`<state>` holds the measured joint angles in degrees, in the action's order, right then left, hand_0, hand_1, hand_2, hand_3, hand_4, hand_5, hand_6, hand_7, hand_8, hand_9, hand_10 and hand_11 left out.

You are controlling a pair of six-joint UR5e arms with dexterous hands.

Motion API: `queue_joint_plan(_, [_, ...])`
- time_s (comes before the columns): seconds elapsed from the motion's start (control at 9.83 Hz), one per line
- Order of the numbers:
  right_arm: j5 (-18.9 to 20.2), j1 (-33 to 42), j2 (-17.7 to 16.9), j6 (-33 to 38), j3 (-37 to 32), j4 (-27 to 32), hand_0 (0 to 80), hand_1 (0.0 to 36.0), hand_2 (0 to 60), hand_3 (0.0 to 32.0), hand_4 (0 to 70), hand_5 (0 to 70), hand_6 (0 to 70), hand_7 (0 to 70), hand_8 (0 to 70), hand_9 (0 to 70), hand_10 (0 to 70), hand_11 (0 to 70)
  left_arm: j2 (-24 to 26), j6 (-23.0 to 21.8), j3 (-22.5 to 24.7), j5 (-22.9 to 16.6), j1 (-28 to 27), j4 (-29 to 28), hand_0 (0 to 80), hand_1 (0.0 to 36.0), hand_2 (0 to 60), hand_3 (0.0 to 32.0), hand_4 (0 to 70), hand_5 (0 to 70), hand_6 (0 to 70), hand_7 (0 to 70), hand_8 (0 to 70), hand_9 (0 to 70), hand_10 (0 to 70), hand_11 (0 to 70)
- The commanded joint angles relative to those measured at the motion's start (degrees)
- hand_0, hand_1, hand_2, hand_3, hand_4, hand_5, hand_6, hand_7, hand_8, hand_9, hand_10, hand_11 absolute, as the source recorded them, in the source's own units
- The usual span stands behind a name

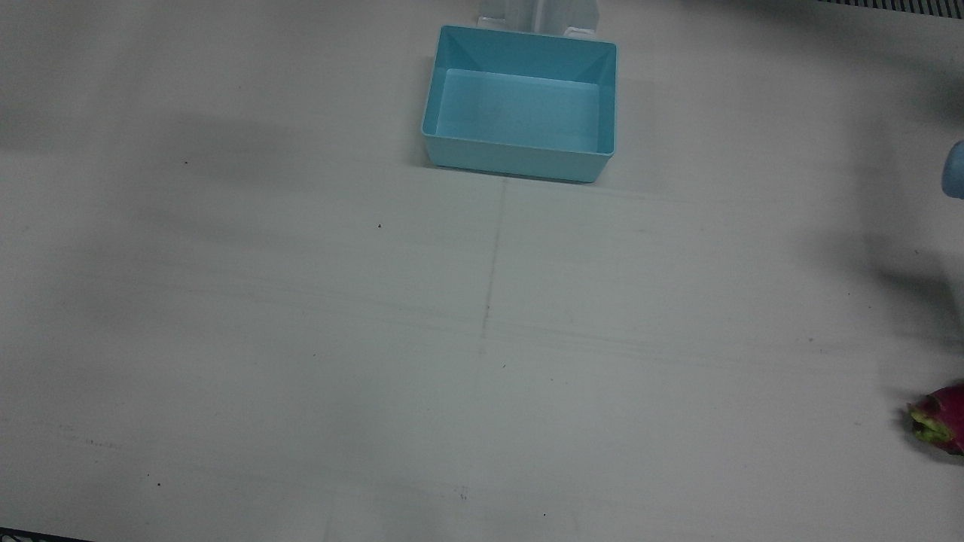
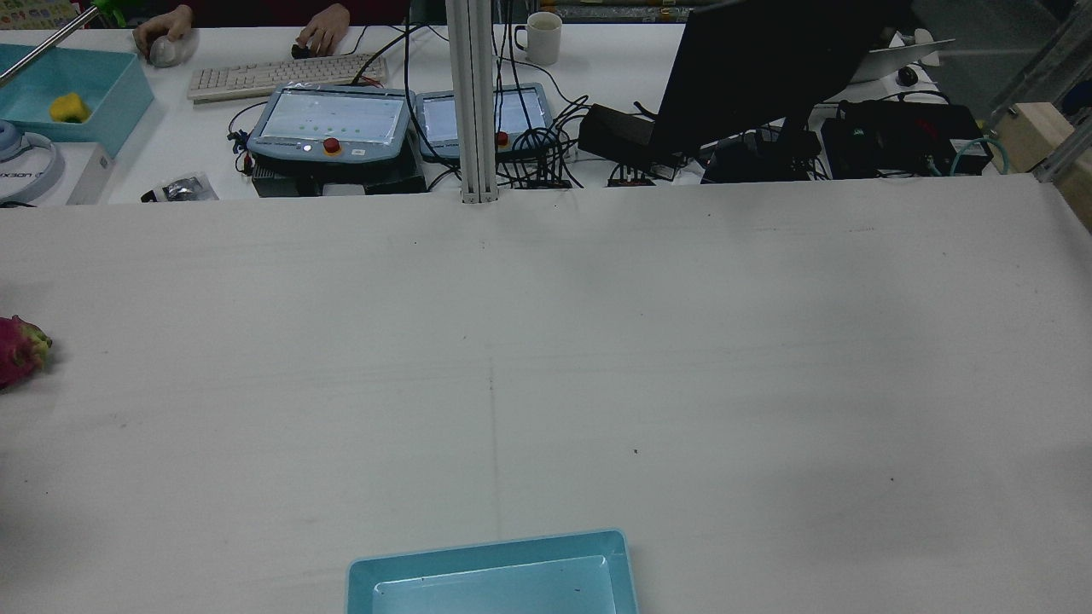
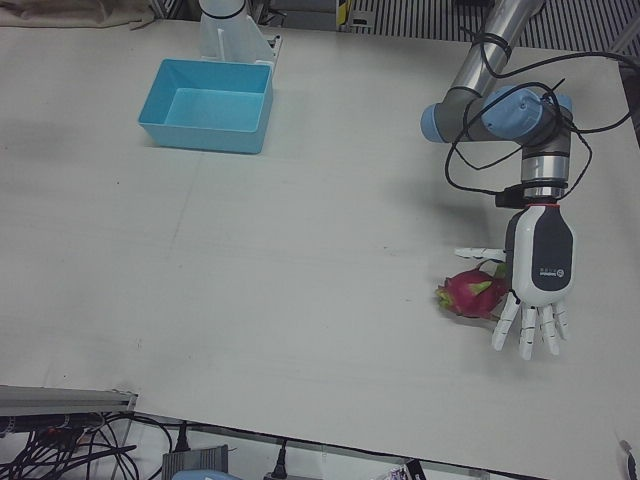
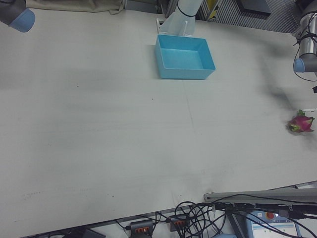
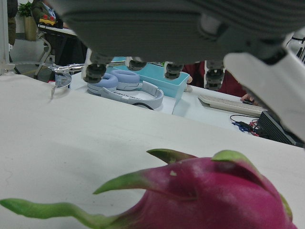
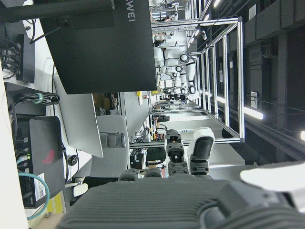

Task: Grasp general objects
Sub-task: 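Lower the left hand over the dragon fruit, fingers open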

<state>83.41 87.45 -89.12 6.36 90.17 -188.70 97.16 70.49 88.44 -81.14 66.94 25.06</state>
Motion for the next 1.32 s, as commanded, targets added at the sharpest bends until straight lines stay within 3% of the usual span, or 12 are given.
queue_joint_plan(0.0, [0.0, 0.0, 0.0, 0.0, 0.0, 0.0, 0.0, 0.0, 0.0, 0.0, 0.0, 0.0, 0.0, 0.0, 0.0, 0.0, 0.0, 0.0, -0.4, -0.3, -1.6, 1.0, -0.6, -1.3, 52.8, 22.4, 4.9, 20.2, 0.0, 0.5, 0.0, 8.1, 0.0, 0.2, 0.0, 0.0])
queue_joint_plan(0.31, [0.0, 0.0, 0.0, 0.0, 0.0, 0.0, 0.0, 0.0, 0.0, 0.0, 0.0, 0.0, 0.0, 0.0, 0.0, 0.0, 0.0, 0.0, -0.8, -0.4, -1.6, 1.4, -2.0, -1.9, 53.0, 22.6, 4.8, 21.6, 0.0, 0.6, 0.0, 8.0, 0.0, 0.2, 0.0, 0.0])
queue_joint_plan(0.51, [0.0, 0.0, 0.0, 0.0, 0.0, 0.0, 0.0, 0.0, 0.0, 0.0, 0.0, 0.0, 0.0, 0.0, 0.0, 0.0, 0.0, 0.0, -0.8, -0.4, -1.8, 1.4, -2.1, -2.4, 52.6, 21.9, 3.8, 20.2, 0.0, 0.0, 0.0, 7.3, 0.0, 0.0, 0.0, 0.0])
queue_joint_plan(0.71, [0.0, 0.0, 0.0, 0.0, 0.0, 0.0, 0.0, 0.0, 0.0, 0.0, 0.0, 0.0, 0.0, 0.0, 0.0, 0.0, 0.0, 0.0, -0.9, -0.5, -1.8, 1.4, -2.4, -2.4, 52.5, 21.8, 3.8, 15.8, 0.0, 0.0, 0.0, 7.9, 0.0, 0.1, 0.0, 0.0])
queue_joint_plan(0.92, [0.0, 0.0, 0.0, 0.0, 0.0, 0.0, 0.0, 0.0, 0.0, 0.0, 0.0, 0.0, 0.0, 0.0, 0.0, 0.0, 0.0, 0.0, -0.8, -0.5, -2.0, 1.5, -2.5, -2.9, 52.6, 21.9, 3.7, 16.6, 0.0, 0.9, 0.0, 8.4, 0.0, 0.2, 0.0, 0.0])
queue_joint_plan(1.12, [0.0, 0.0, 0.0, 0.0, 0.0, 0.0, 0.0, 0.0, 0.0, 0.0, 0.0, 0.0, 0.0, 0.0, 0.0, 0.0, 0.0, 0.0, -0.9, -0.5, -2.0, 1.5, -2.5, -3.0, 52.3, 21.4, 3.5, 12.8, 0.0, 1.1, 0.0, 8.9, 0.0, 0.3, 0.0, 0.0])
queue_joint_plan(1.22, [0.0, 0.0, 0.0, 0.0, 0.0, 0.0, 0.0, 0.0, 0.0, 0.0, 0.0, 0.0, 0.0, 0.0, 0.0, 0.0, 0.0, 0.0, -0.9, -0.5, -2.0, 1.5, -2.6, -3.2, 52.8, 22.0, 4.2, 13.0, 0.0, 2.1, 0.0, 9.6, 0.1, 0.5, 0.0, 0.0])
